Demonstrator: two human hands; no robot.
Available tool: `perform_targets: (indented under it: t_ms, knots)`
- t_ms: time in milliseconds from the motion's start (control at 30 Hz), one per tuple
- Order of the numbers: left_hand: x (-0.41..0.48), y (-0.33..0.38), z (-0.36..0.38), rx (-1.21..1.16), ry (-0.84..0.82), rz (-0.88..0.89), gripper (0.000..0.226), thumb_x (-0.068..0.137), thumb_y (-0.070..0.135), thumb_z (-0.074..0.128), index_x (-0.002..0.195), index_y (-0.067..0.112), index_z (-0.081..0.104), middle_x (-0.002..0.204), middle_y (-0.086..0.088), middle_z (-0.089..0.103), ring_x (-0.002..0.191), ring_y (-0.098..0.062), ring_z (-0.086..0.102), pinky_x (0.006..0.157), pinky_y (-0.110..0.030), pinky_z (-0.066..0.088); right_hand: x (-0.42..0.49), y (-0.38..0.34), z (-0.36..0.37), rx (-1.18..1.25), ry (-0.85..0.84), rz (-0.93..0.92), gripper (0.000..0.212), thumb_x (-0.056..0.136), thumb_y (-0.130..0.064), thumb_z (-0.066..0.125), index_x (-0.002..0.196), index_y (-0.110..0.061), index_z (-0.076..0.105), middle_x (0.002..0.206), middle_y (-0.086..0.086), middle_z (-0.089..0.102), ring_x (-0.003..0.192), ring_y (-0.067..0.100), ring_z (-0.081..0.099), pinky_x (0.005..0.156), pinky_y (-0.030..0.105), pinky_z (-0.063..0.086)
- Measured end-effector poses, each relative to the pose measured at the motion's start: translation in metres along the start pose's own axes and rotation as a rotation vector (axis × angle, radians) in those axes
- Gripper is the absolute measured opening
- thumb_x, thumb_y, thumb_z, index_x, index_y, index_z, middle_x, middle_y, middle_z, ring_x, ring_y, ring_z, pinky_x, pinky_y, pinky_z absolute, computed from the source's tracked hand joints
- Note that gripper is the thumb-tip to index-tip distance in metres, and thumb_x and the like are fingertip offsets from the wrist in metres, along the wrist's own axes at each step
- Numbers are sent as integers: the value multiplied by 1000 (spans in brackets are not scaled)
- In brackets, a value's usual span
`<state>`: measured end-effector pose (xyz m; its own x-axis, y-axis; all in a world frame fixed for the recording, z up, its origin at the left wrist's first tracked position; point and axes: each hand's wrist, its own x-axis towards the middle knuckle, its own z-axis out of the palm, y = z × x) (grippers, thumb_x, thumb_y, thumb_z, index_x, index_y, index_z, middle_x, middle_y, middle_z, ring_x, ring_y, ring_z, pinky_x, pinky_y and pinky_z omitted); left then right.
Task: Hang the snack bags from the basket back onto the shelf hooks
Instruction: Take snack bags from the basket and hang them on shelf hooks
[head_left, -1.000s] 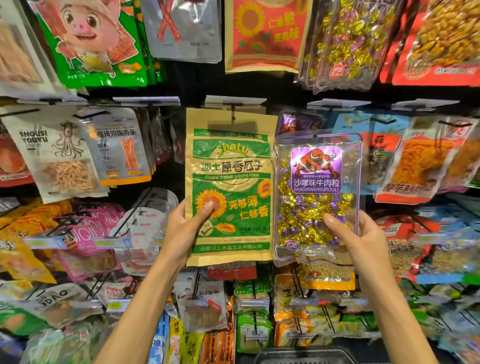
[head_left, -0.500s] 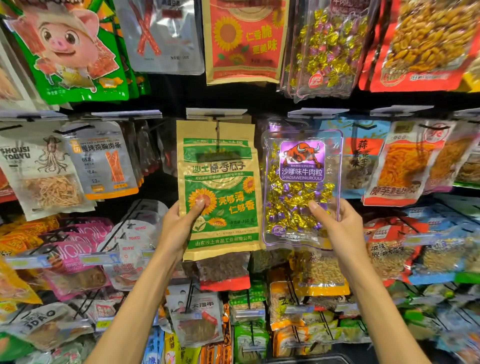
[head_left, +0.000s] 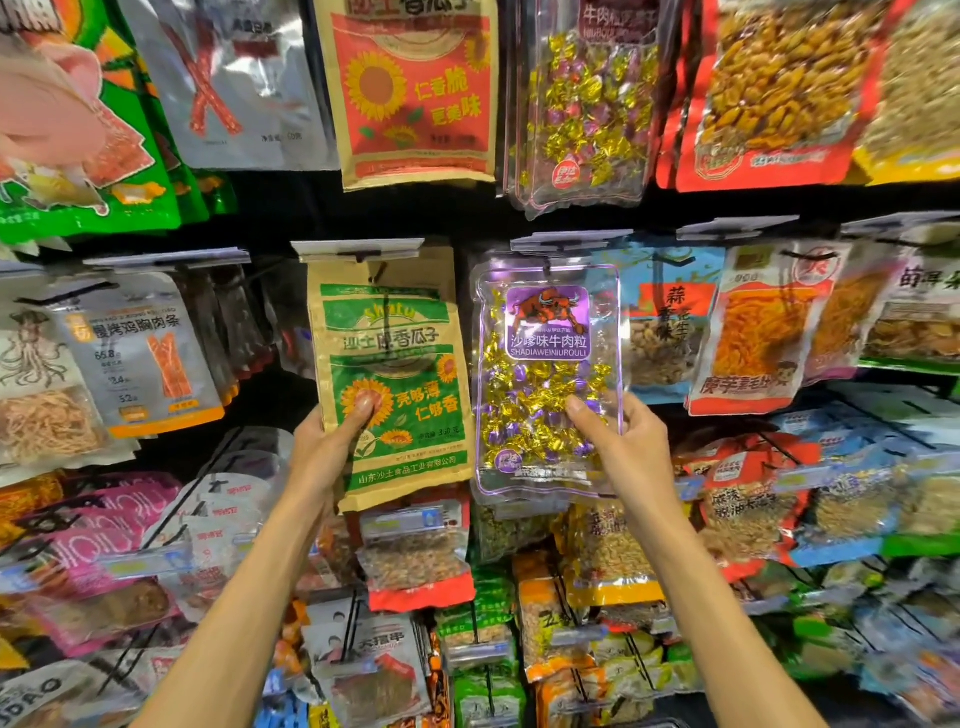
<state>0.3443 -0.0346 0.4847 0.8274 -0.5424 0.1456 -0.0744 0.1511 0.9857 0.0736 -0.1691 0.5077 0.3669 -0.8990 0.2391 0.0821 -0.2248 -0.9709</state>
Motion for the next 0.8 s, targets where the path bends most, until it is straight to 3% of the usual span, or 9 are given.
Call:
perform_targets:
  t_ms: [67, 200, 300, 400, 500, 633, 700, 800]
  knots:
    - [0, -2, 2, 16, 4, -5, 30, 89, 33, 70, 115, 18, 65, 99, 10, 71, 74, 9, 67, 59, -10, 47, 4, 2, 0, -16, -9, -23, 22, 85, -44, 73, 96, -42, 54, 102, -24, 60, 103, 6, 62, 89, 37, 51]
    - [-1, -3, 5, 1, 3, -7, 27, 88, 34, 70, 112, 23, 65, 99, 10, 71, 71, 11, 66, 59, -11, 48, 12, 10, 2, -9, -2, -24, 28, 83, -47, 73, 105, -32, 62, 98, -17, 65, 93, 10, 62, 75, 33, 48]
    - [-3, -1, 7, 21, -12, -7, 19, 90, 33, 69, 107, 32, 61, 93, 17, 68, 71, 13, 65, 64, -16, 49, 28, 16, 7, -34, -14, -9, 39, 86, -46, 72, 114, -26, 54, 107, -25, 57, 106, 4, 55, 89, 31, 45]
    - [-1, -3, 7, 55, -23, -3, 18, 89, 35, 69, 103, 39, 59, 96, 20, 66, 83, 8, 62, 74, -24, 49, 46, 18, 14, -77, 3, 8, 57, 82, -54, 71, 127, -22, 58, 119, -17, 63, 112, 10, 59, 100, 39, 48]
    - [0, -4, 6, 69, -34, -7, 25, 90, 35, 68, 112, 33, 59, 100, 16, 66, 88, 2, 61, 74, -26, 49, 64, 26, 18, -140, -6, 7, 73, 68, -73, 66, 123, -25, 62, 116, -10, 69, 107, 13, 64, 95, 47, 52]
    - [2, -6, 2, 119, -26, -34, 31, 89, 38, 69, 117, 27, 63, 102, 11, 69, 91, -5, 64, 77, -30, 52, 77, 36, 18, -189, -42, 31, 71, 80, -64, 66, 136, -21, 53, 124, -10, 62, 111, 12, 60, 96, 40, 50]
    - [1, -5, -1, 166, -20, -46, 26, 89, 40, 68, 112, 29, 63, 102, 11, 69, 92, -6, 65, 75, -28, 52, 78, 44, 16, -264, -66, 60, 59, 87, -60, 62, 128, -18, 55, 117, -7, 62, 102, 13, 59, 90, 38, 49]
    - [-3, -8, -8, 272, 31, -37, 25, 95, 34, 64, 112, 17, 61, 98, 1, 68, 87, -12, 64, 65, -23, 48, 74, 51, 11, -389, -85, 105, 44, 90, -59, 58, 96, -16, 56, 88, 0, 60, 79, 19, 57, 63, 32, 42]
